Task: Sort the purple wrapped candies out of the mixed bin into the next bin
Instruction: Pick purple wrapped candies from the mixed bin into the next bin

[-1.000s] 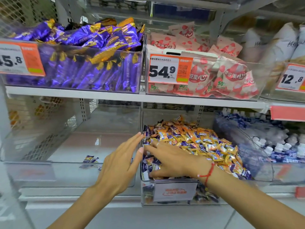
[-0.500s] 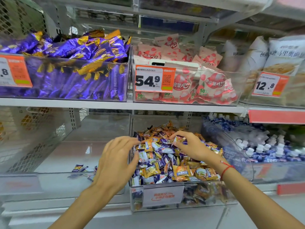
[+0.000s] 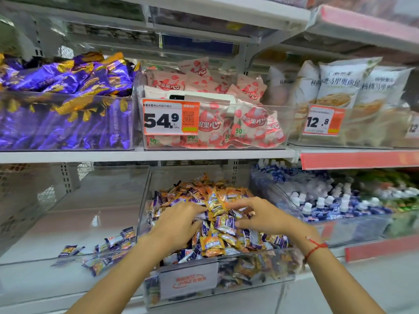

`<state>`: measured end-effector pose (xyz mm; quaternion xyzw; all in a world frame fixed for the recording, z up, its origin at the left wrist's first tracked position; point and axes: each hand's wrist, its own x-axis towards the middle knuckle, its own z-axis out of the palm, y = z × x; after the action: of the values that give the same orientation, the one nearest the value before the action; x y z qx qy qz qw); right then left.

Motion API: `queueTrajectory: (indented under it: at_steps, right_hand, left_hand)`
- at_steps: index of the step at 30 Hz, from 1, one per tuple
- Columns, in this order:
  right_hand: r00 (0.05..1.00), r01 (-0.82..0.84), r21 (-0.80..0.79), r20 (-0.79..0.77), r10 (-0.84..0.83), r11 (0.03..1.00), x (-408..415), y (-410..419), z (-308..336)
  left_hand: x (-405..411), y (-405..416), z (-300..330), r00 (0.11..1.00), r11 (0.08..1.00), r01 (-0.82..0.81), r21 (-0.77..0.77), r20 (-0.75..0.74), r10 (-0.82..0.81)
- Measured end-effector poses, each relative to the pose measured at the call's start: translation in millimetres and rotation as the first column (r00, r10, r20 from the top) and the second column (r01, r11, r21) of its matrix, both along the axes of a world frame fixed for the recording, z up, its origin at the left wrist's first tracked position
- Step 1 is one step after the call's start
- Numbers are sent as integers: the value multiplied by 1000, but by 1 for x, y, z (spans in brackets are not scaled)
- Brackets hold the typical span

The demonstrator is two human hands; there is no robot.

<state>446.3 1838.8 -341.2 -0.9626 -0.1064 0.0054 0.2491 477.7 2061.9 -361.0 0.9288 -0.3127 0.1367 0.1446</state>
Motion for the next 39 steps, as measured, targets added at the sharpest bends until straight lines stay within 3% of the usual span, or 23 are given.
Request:
queueTrajectory:
  at_steps: [2, 6, 9, 14, 18, 23, 28, 30, 32, 35, 37, 39]
  right_hand:
    - [1000, -3, -56, 19, 4, 998, -5, 2, 0]
    - [967, 39, -248, 254, 26, 968, -12, 21, -11]
    - [938, 47, -238, 343, 39, 970, -13, 26, -20]
    - [927, 99, 14, 363, -97, 995, -13, 9, -17]
    - [881, 208, 280, 363, -305, 937, -22, -14, -6]
    - [853, 361, 450, 194, -484, 817, -29, -40, -1]
    - [892, 361, 439, 93, -442, 822, -31, -47, 0]
    - [910, 357, 500, 4, -415, 789, -32, -47, 2]
    - [918, 352, 577, -59, -392, 737, -33, -47, 6]
    - [925, 324, 708, -97, -368, 627, -34, -43, 8]
    - [934, 290, 768, -96, -345, 571, -34, -39, 5]
    - [943, 252, 766, -56, -328, 591, -31, -35, -2]
  left_hand:
    - [3, -2, -3, 999, 999, -43, 11, 5, 43]
    - [-6, 6, -10, 994, 995, -90, -33, 60, 92]
    - [-13, 15, -14, 991, 983, -120, -141, 39, 126]
    - [-19, 13, -4, 991, 937, -130, -324, -17, 131]
    - [-28, -10, 4, 999, 933, 22, -359, -30, -35]
    - [-31, -62, 18, 963, 960, 251, -120, -71, -261]
    - [-11, -89, 16, 895, 843, 439, 312, -236, -379]
    - [-4, -90, 21, 889, 811, 453, 371, -257, -379]
    - [-1, -91, 22, 901, 809, 433, 399, -170, -398]
    - [-1, -85, 14, 911, 866, 397, 305, -15, -412]
    - [-1, -74, 9, 920, 909, 391, 146, -35, -391]
    - [-2, -62, 7, 932, 933, 359, 15, -54, -357]
